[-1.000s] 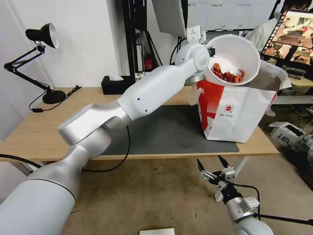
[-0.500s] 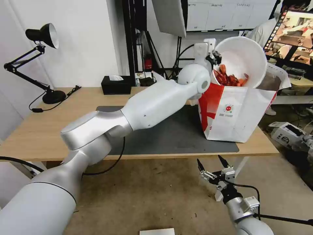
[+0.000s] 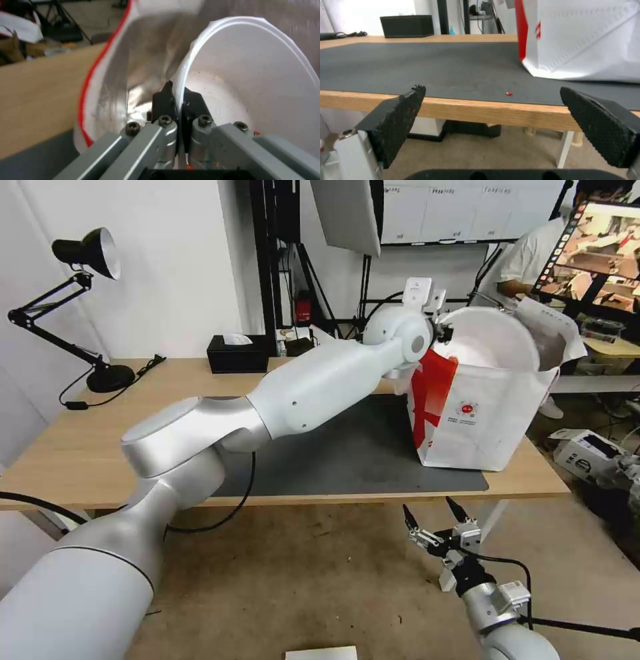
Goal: Pick up the trash from the table and place it into the takeout bag.
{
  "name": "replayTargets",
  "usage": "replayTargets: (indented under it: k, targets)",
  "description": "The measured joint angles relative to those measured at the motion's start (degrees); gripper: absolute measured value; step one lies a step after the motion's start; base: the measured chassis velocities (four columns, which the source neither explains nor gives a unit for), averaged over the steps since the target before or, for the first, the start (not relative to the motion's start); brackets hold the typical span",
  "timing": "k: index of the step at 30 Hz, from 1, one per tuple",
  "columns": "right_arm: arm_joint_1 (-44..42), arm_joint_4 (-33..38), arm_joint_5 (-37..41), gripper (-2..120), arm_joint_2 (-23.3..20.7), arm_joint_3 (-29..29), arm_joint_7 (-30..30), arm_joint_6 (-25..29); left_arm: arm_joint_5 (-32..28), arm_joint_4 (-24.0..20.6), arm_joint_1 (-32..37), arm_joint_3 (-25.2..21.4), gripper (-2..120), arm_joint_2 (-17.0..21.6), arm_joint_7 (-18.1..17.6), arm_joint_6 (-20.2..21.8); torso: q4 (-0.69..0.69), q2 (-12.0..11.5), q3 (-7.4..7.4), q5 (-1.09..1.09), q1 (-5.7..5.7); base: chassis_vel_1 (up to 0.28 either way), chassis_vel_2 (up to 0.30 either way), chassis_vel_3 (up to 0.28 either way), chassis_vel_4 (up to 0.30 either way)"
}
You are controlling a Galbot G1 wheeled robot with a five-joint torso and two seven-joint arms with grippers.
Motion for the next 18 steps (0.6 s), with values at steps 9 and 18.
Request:
replayTargets:
  k: [9,18]
  targets:
    - [0.0,0.0,0.0,100,0.0,0.0,0.0,0.0,-0.1,3.2,1.0,0.7,0,0.0,1.8,2.1,0.00,0.0,0.00,0.00,0.00,0.000,0.000,0.000,0.000]
    - [0.0,0.0,0.0,100,0.0,0.0,0.0,0.0,0.1,3.1,1.6,-0.1,8,0.0,2.1,2.0,-0.01,0.0,0.00,0.00,0.00,0.000,0.000,0.000,0.000]
